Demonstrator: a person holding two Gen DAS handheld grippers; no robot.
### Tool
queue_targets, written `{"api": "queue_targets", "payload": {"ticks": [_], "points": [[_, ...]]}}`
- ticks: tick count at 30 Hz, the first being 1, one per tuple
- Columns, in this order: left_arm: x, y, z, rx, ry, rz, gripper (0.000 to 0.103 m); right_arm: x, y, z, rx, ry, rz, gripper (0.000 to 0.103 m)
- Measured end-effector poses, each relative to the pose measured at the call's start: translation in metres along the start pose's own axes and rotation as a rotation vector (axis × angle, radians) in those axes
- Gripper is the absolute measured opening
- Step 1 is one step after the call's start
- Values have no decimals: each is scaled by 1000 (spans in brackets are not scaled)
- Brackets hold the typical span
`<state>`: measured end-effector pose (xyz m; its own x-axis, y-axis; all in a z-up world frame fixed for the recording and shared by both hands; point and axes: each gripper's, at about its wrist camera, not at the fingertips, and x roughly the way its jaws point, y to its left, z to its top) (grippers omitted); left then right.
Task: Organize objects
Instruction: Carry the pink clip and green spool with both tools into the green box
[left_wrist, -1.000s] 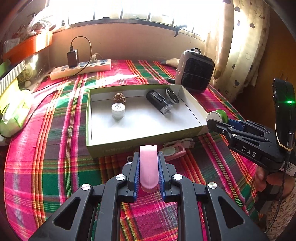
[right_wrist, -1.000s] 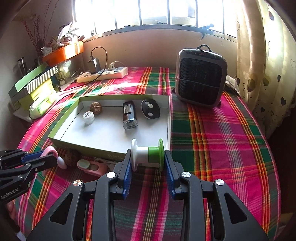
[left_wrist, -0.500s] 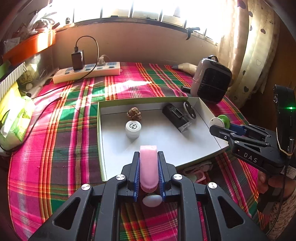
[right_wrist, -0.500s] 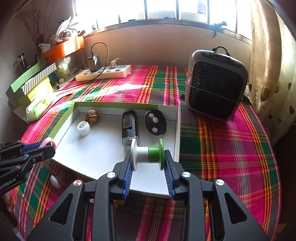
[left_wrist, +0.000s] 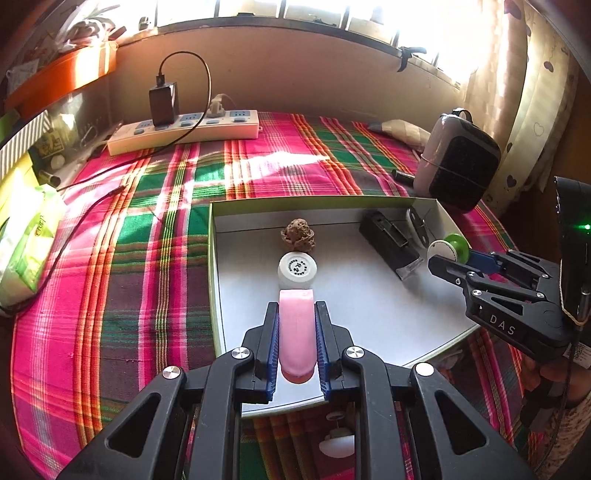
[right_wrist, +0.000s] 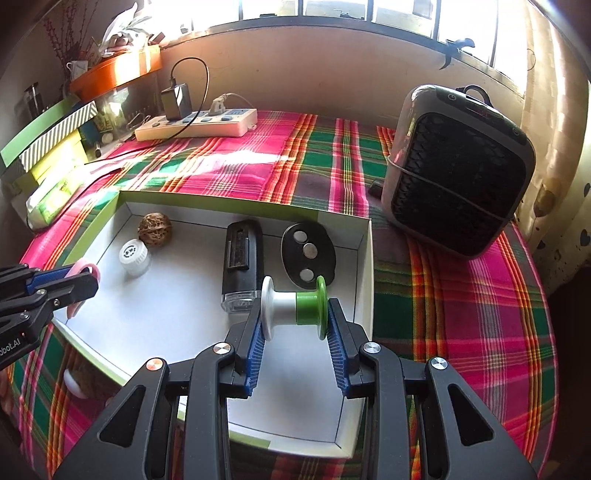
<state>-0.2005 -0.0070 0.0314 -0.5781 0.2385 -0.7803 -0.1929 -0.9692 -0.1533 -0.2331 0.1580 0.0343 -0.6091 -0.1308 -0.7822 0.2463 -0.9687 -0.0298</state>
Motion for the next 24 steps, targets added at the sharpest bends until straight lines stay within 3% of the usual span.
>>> {"api": "queue_targets", "payload": {"ticks": [24], "points": [[22,0,5,17,28,48,16,16,9,3,-61,13,-7,33]]}}
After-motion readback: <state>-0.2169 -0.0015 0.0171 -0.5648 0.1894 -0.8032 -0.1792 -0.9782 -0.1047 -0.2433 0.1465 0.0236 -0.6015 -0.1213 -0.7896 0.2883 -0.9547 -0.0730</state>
